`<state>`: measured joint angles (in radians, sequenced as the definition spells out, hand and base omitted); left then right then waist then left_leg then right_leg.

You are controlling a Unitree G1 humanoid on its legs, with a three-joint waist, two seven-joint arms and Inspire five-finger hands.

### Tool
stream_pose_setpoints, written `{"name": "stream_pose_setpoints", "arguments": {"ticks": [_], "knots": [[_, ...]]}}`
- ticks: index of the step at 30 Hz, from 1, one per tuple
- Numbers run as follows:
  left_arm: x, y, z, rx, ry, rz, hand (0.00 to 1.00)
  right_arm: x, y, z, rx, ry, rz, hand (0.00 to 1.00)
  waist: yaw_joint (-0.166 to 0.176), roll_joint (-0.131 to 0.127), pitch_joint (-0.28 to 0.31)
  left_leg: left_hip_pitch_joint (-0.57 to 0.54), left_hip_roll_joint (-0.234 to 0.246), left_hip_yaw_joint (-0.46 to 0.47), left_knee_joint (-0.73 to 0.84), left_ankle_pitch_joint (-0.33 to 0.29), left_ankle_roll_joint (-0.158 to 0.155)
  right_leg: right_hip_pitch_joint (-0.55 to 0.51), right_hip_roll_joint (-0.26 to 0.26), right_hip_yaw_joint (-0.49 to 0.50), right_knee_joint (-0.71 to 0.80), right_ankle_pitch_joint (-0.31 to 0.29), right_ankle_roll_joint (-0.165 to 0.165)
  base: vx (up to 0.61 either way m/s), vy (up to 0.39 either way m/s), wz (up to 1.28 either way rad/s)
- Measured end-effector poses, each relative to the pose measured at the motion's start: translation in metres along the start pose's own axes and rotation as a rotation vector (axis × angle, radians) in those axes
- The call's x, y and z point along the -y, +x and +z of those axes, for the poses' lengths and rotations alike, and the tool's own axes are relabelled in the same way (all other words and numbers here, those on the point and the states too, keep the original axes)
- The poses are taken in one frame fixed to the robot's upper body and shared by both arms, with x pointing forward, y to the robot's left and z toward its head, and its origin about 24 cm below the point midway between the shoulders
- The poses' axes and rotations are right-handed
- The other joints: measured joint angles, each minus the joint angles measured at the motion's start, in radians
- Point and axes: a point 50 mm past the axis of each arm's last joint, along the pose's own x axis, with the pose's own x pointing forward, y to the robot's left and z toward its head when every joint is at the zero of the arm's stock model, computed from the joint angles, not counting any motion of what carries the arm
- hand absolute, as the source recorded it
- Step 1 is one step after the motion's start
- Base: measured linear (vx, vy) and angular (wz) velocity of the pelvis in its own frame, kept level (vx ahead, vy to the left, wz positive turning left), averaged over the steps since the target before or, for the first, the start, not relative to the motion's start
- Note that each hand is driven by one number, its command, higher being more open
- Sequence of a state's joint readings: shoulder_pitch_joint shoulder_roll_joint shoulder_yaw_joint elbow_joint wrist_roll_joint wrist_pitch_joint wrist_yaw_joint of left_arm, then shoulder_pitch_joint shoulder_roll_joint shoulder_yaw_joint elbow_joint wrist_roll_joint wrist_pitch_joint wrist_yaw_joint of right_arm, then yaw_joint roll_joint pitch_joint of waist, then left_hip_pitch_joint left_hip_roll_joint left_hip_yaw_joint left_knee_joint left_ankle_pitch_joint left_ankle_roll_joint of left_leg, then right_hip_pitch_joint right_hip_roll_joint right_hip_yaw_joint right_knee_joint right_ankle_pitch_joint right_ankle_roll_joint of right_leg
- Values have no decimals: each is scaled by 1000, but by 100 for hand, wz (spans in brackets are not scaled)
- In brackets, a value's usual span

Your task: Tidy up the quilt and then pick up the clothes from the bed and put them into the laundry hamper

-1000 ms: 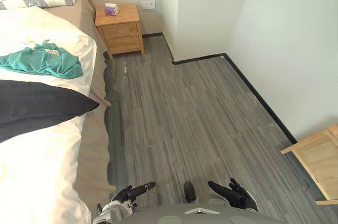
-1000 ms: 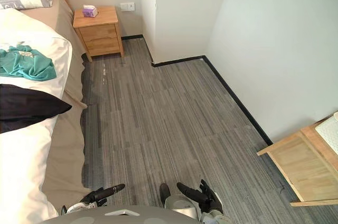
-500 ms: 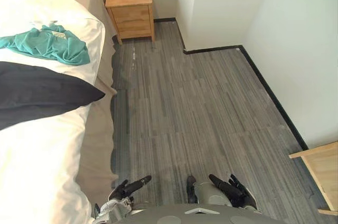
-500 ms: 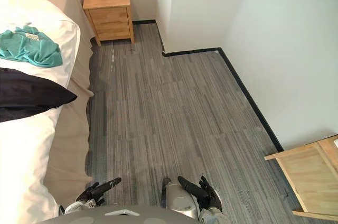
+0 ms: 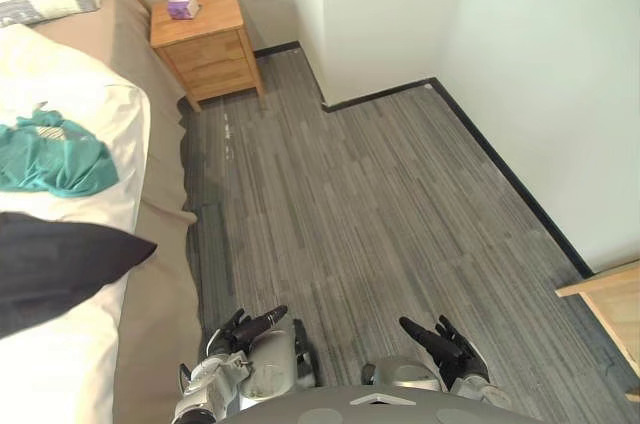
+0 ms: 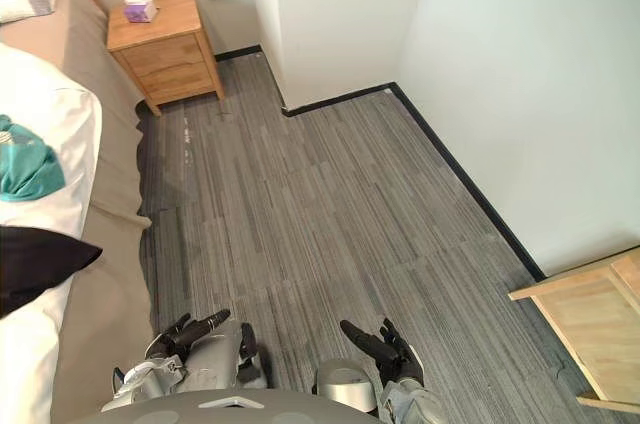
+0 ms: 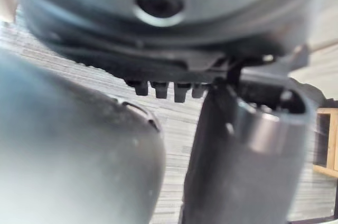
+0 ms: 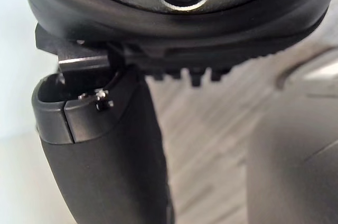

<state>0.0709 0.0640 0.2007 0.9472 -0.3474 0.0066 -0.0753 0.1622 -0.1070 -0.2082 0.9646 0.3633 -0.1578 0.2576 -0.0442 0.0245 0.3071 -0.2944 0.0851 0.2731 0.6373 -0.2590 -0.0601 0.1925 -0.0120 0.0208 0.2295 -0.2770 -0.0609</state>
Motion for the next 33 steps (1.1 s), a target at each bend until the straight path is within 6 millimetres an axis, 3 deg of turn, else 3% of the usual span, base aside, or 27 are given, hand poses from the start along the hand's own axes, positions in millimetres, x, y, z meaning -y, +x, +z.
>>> {"name": "stream_pose_setpoints", "arguments": {"ticks": [2, 3, 4, 5, 6, 8, 10, 12, 13, 14, 15, 16, 19, 22, 23, 24, 26, 29, 30, 31, 32, 33], "knots": [[0, 0, 1, 2, -2, 2, 100, 1, -3, -6, -17, 9, -5, 100, 1, -1, 3, 4, -12, 7, -214, 92, -2, 45, -18, 11, -35, -20, 16, 388, 105, -16], [0, 0, 0, -1, -3, 2, 100, 3, -5, -9, -22, 22, -12, 100, 1, 4, 6, 10, -3, 9, -321, 186, 3, 82, -25, 12, -60, -36, 30, 413, 157, -2], [0, 0, 1, 0, -1, 2, 100, 5, -6, -11, -32, 22, -12, 100, 2, -1, 10, 29, -9, 40, -332, 287, 30, 108, -43, 16, -78, -50, 27, 428, 174, -8], [2, 1, 3, 8, -1, -6, 100, 3, -4, -10, -33, 20, -6, 100, 9, 2, 11, 28, -17, 54, -315, 253, 68, 110, -52, 19, -77, -48, 26, 427, 183, -19], [3, 3, 7, 14, 3, -9, 100, 0, -2, -7, -24, 16, 14, 100, 15, 1, 17, 9, -17, 59, -272, 216, 77, 107, -56, 19, -77, -22, 31, 440, 188, -13], [-1, 3, 9, 7, -7, 4, 100, -1, -2, -8, -31, -4, 27, 100, 20, -5, 16, -10, -23, 69, -198, 145, 132, 114, -80, 24, -68, 15, 61, 493, 244, -1], [-2, 3, 9, -1, -9, 12, 100, -3, 1, -5, -33, -20, 35, 100, 39, -24, 2, 3, -47, 99, -205, 105, 152, 83, -105, 46, -12, 30, 82, 432, 215, -24], [-5, 3, 7, -24, -4, 25, 100, -7, 4, -2, -26, -18, 44, 100, 41, -44, -11, 45, -88, 111, -248, 83, 169, -10, -138, 39, 197, 41, 153, 382, 179, -14], [-11, 2, 7, -32, 16, 40, 100, -12, 4, -5, -29, -7, 54, 100, 38, -71, -22, 110, -138, 109, -311, 80, 174, -120, -177, 37, 458, 106, 274, 362, 147, 10], [-12, 2, 7, -35, 21, 44, 100, -13, 4, -6, -31, -3, 56, 100, 38, -78, -22, 142, -155, 105, -334, 78, 176, -160, -193, 28, 556, 124, 302, 450, 158, 18], [-13, 2, 3, -49, 28, 52, 100, -14, 4, -8, -35, -1, 60, 100, 37, -78, -24, 206, -178, 95, -374, 73, 178, -220, -222, -23, 706, 115, 287, 474, 134, 22], [-14, 1, -1, -63, 44, 58, 100, -13, 4, -3, -13, 0, 52, 100, 33, -69, -27, 271, -188, 85, -416, 75, 180, -268, -234, -82, 773, 86, 243, 404, 104, 20], [-13, 1, -3, -82, 91, 61, 100, -14, 7, 5, 22, 35, 54, 100, 31, -48, -27, 374, -186, 55, -487, 84, 189, -338, -206, -186, 706, 37, 213, 329, 50, 29], [-8, 2, -3, -82, 96, 55, 100, -16, 7, 7, 38, 66, 64, 100, 7, -35, -21, 441, -177, -27, -537, 79, 181, -415, -134, -220, 411, 6, 172, 315, -63, 73], [-3, 3, -4, -85, 90, 49, 100, -14, 7, 7, 40, 69, 63, 100, 4, -33, -19, 460, -172, -66, -556, 72, 169, -471, -99, -178, 233, 48, 169, 401, -120, 73], [-1, 3, -6, -88, 88, 46, 100, -13, 6, 5, 40, 72, 58, 100, 1, -31, -19, 467, -170, -85, -558, 67, 163, -488, -89, -161, 159, 88, 162, 344, -118, 82], [-4, 1, -12, -103, 47, 57, 100, -8, -3, -10, 29, 100, 29, 100, -1, -33, -17, 516, -163, -159, -549, 22, 120, -510, -83, -111, -29, 212, 162, 366, -205, 101], [-11, -2, -18, -97, -25, 96, 100, -10, -7, -12, 55, 125, 25, 100, -8, -37, -26, 575, -135, -222, -483, -66, 69, -500, -94, -105, 19, 231, 127, 444, -334, 97], [-14, -5, -23, -102, -45, 106, 100, -9, -8, -14, 49, 113, 28, 100, -12, -24, -40, 591, -104, -232, -445, -107, 40, -499, -88, -132, 87, 266, 100, 489, -403, 77], [-19, -8, -27, -105, -71, 123, 100, -10, -8, -14, 40, 96, 25, 100, -10, -40, -59, 565, -84, -230, -342, -116, 24, -504, -92, -152, 149, 287, 90, 561, -509, 63], [-17, -8, -28, -100, -79, 121, 100, -9, -7, -11, 43, 85, 24, 100, -7, -27, -63, 533, -66, -217, -268, -115, 22, -502, -85, -165, 171, 265, 78, 448, -436, 33], [-13, -9, -30, -101, -91, 110, 100, -6, -7, -5, 62, 63, 24, 100, 1, -4, -85, 451, -19, -181, -94, -84, -10, -487, -65, -184, 179, 223, 69, 435, -436, 5]]}}
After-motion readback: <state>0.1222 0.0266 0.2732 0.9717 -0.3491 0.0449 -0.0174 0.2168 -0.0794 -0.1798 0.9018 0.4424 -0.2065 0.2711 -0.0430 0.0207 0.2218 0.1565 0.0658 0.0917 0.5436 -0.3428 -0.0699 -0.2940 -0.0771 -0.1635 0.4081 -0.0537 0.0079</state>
